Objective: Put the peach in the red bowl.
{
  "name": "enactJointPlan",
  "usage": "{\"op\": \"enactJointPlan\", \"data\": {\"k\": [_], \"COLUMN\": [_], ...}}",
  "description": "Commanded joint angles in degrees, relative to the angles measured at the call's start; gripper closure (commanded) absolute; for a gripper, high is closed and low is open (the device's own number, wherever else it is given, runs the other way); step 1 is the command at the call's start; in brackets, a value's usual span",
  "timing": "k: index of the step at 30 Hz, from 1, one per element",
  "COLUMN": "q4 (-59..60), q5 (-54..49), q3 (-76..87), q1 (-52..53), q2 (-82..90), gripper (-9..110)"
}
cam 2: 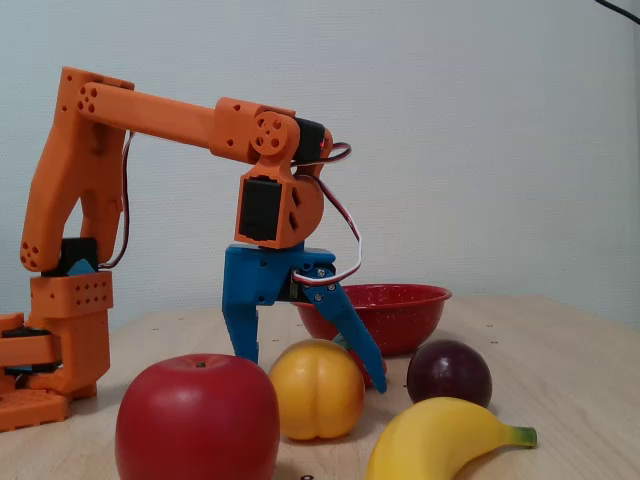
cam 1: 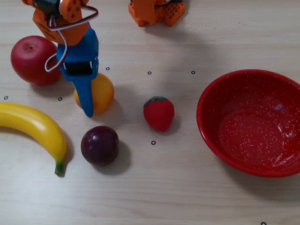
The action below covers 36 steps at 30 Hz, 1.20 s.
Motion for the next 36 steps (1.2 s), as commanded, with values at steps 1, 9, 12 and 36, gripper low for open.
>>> {"op": "enactJointPlan", "data": {"k": [1, 9, 12, 36], "q4": [1.1, 3.2, 3.3, 11.8], "q5": [1.8, 2.4, 2.7, 0.0], "q3": [-1.5, -2.1, -2.0, -13.7], "q1": [1.7, 1.4, 1.1, 0.3], "q2": [2.1, 1.2, 1.0, 6.2], "gripper": [52, 52, 54, 101]}}
